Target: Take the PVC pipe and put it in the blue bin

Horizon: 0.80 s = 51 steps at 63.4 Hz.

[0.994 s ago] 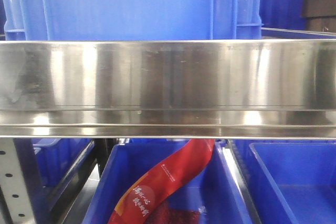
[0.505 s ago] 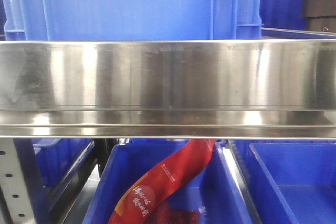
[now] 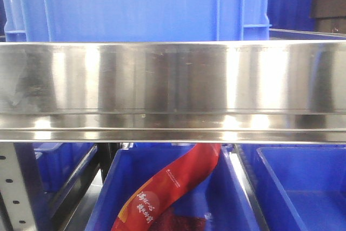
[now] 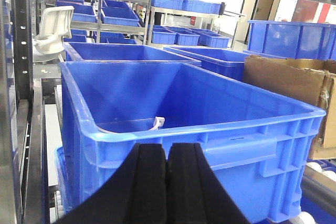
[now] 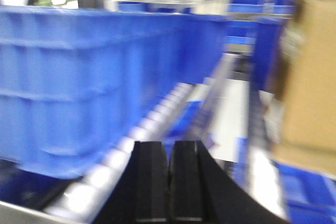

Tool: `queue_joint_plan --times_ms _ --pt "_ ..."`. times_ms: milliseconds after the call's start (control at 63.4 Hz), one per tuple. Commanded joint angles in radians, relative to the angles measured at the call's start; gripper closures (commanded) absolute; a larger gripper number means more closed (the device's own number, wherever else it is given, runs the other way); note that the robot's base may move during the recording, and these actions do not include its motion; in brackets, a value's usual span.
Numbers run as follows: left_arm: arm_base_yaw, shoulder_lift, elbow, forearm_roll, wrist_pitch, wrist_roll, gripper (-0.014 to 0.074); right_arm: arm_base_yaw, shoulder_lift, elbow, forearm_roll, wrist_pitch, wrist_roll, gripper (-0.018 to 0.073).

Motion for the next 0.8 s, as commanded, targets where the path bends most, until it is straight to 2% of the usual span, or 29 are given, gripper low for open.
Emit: queue_joint_plan --times_ms 0,189,426,536,789 --pt "-0.006 -0.005 0.001 -0.007 -0.016 -0.001 0.0707 -0.067 -0.064 0.060 0.002 -0.038 0.002 0.0727" --pt "-0.006 -0.005 0.001 -0.007 -0.016 -0.001 0.0707 -0.149 -0.164 0.147 0.003 -0.038 0.002 0.0727" --pt "-0.006 -0.005 0.001 -0.007 -0.016 -0.001 0.0707 -0.163 -0.285 0.249 0.003 -0.140 0.002 0.0727" --pt "-0.006 -0.005 0.001 -0.007 -0.016 -0.001 0.0707 -0.163 -0.330 0.249 0.010 -0.047 0.002 0.0727" --pt "-0.006 -0.005 0.001 -0.007 -0.016 -0.001 0.0707 -0.163 -0.385 0.249 0.010 -0.008 0.002 0.0727"
